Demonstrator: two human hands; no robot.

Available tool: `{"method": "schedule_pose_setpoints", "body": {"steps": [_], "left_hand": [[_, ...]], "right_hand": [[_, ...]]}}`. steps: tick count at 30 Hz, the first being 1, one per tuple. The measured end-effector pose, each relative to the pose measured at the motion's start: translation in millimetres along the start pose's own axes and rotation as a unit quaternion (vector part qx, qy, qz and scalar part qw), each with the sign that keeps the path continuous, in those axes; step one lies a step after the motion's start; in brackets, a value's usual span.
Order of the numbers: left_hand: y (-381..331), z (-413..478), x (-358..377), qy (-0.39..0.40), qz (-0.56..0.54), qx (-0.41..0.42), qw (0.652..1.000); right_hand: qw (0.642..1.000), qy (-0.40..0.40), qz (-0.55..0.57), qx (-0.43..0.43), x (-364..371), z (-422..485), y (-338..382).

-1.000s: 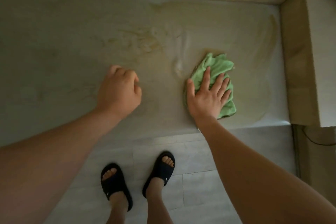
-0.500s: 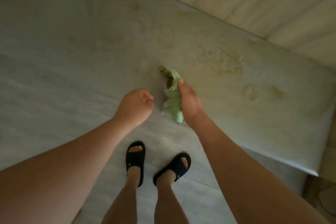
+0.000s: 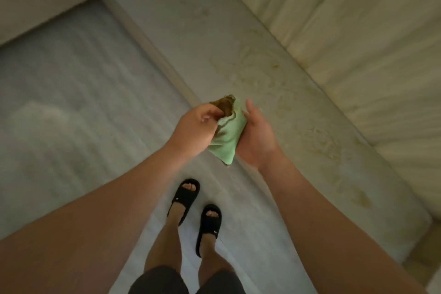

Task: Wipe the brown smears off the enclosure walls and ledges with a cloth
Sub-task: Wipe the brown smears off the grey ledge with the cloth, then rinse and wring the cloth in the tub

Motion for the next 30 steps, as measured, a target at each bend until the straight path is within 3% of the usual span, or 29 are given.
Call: {"method": "schedule_pose_setpoints", "body": {"steps": [2,4,7,10,16,20,22,24,27,30], "left_hand": [[-8.0,-36.5,-24.2,-0.009,-0.016,0.016,1.0],[-7.0,-72.5,-54.7,-0.07,-0.036,-0.011,0.997],[10.6,-126.6,-98.7,-0.16,-0.065,-0.145,0.974],[22.1,-164.3,-120.5,-0.124,-0.129,-0.229,0.957],[30.5,-227.4,-160.1,-0.137,-0.395,-0.135,0.899],[40.3,-282.1,-215.9,-0.278,-0.403,-0.046,0.871],[44.1,-308.1,-241.4,-0.336,-0.378,-0.016,0.862],[54.9,-347.0,-269.4,-0.381,-0.282,-0.02,0.88],[75.8,-399.2,-298.7,-0.364,-0.199,-0.01,0.91],[101.2,-456.5,-325.2,-0.316,-0.133,-0.021,0.939]], "right_hand": [[0.998,0.039,-0.04,0.013,35.9,-10.8,-6.8],[0.995,0.055,-0.076,0.028,67.1,-21.9,-13.5],[0.99,0.077,-0.118,0.032,116.1,-40.0,-19.8],[0.981,0.132,-0.131,0.048,165.6,-51.3,-27.9],[0.963,0.208,-0.11,0.134,252.3,-60.4,-71.8],[0.942,0.251,-0.131,0.183,307.2,-69.2,-107.5],[0.942,0.204,-0.2,0.179,316.7,-64.0,-123.2],[0.903,0.138,-0.375,0.157,325.5,-57.1,-147.0],[0.776,0.118,-0.603,0.141,355.4,-58.5,-190.0],[0.715,0.228,-0.653,0.1,421.3,-77.8,-246.2]]}}
Point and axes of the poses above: each hand's wrist, its own z-axis towards the middle knuckle, its own x-axis out of the palm, y = z × x, the point moved 6 cm from there along z, towards the middle knuckle, and after that the axes turned 8 degrees about y, right-handed, at the moved point
